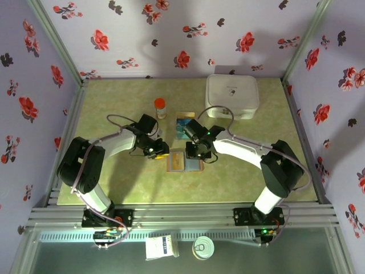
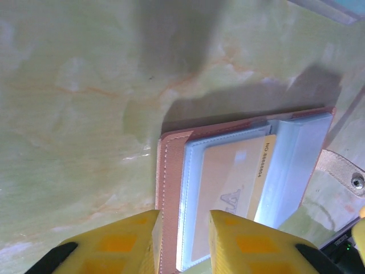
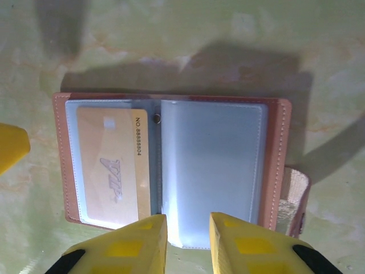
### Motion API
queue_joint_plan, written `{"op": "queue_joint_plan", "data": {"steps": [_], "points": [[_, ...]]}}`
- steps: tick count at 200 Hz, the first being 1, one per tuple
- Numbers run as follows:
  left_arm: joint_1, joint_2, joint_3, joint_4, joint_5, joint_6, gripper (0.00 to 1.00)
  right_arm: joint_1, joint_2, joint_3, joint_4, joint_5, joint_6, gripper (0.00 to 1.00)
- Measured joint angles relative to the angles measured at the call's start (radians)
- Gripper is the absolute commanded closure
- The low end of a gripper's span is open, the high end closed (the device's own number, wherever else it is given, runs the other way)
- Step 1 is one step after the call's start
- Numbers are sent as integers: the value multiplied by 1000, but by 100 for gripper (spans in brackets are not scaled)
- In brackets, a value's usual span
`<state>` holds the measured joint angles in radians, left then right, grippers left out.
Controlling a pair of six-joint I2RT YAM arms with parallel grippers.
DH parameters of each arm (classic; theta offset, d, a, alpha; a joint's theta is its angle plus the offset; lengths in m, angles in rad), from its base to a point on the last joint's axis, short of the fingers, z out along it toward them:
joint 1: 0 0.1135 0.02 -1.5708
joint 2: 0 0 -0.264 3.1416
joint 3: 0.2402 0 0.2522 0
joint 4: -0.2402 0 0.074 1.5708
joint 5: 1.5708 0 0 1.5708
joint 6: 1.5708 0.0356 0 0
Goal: Take the credit cards out of the card holder
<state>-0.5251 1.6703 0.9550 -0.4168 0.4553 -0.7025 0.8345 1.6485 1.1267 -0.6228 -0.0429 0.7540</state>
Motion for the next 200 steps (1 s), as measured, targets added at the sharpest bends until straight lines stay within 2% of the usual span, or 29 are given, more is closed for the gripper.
{"op": "queue_joint_plan", "data": {"steps": [22, 62, 112, 151, 200], "points": [[0, 0, 5, -11, 0, 4, 73, 9, -1, -6, 18, 11, 12, 73], [0, 0, 5, -18, 0, 6, 75, 9, -56, -130, 111, 5, 68, 73], [0, -4, -12, 5, 0, 2, 82, 9, -147, -249, 237, -61, 139, 73], [0, -9, -26, 30, 1, -5, 88, -2, -140, -258, 339, -156, 156, 74], [-33, -22, -75, 80, 1, -41, 93, -30, -31, -258, 460, -282, 164, 75]]}}
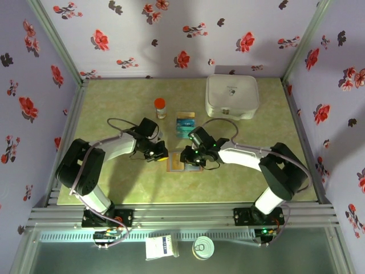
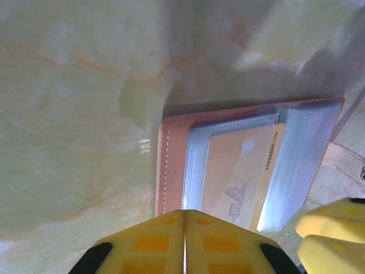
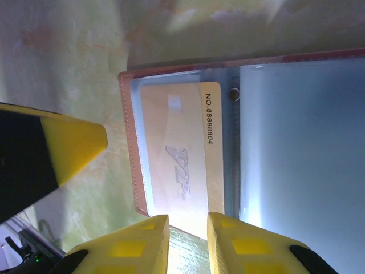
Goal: Take the credit cards out of the card holder
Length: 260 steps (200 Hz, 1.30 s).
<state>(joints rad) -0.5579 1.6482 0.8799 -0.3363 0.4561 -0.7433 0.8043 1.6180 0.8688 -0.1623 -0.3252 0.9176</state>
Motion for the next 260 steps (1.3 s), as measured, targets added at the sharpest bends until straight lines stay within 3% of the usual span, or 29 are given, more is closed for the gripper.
{"op": "queue_joint_plan", "data": {"steps": [151, 260], "points": [[-46, 29, -19, 53, 8, -37, 100, -47, 123, 35, 84, -106, -11, 79], [-45, 48, -3, 24, -5, -23, 100, -53, 142, 60, 20, -86, -50, 78]]}}
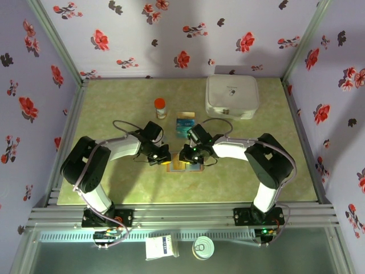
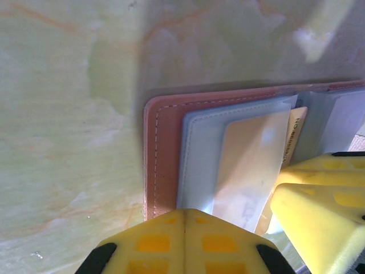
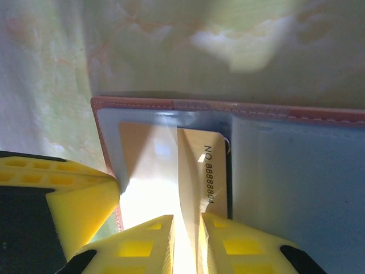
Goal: Take the credit cards out of the card holder
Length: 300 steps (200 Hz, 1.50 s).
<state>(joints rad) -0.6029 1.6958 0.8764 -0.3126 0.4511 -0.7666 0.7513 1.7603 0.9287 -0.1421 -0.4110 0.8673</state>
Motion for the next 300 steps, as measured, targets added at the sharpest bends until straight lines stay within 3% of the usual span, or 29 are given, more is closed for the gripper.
{"op": "queue_joint_plan", "data": {"steps": [74, 210, 300], "points": [[-3, -12, 38, -42, -14, 2, 100, -17, -60, 0, -44, 8, -17, 76], [-26, 27, 53, -48, -14, 3, 100, -25, -10, 0, -56, -13, -37, 75], [-26, 29, 54, -47, -14, 3, 100, -42, -10, -29, 51, -77, -5, 82]]}}
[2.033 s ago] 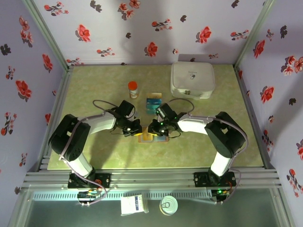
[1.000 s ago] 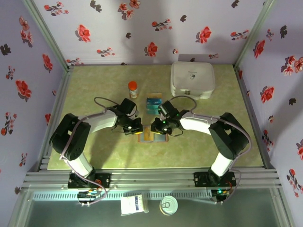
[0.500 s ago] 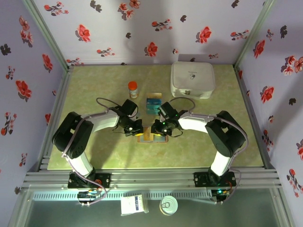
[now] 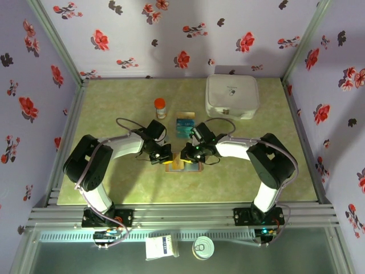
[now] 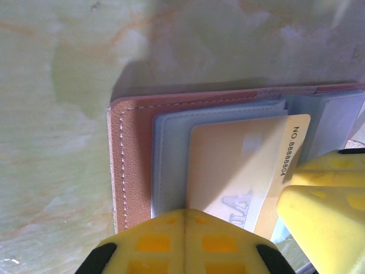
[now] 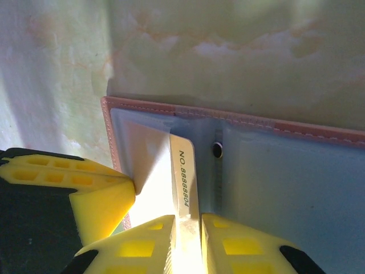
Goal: Take the credit cards out of the card holder
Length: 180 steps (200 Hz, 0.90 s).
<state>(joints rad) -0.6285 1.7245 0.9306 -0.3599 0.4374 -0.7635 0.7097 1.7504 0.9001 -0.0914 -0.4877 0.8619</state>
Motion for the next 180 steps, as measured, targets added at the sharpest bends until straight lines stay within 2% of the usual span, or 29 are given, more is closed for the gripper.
{"op": "queue_joint_plan", "data": {"steps": [69, 126, 180], "points": [[0, 0, 0, 0, 0, 0, 100, -3, 0, -34, 68, -18, 15, 84], [0, 0, 0, 0, 0, 0, 100, -12, -7, -58, 94, -22, 24, 93], [6, -3, -4, 0, 0, 3, 100, -23, -125, -59, -50, 38, -32, 95]]}}
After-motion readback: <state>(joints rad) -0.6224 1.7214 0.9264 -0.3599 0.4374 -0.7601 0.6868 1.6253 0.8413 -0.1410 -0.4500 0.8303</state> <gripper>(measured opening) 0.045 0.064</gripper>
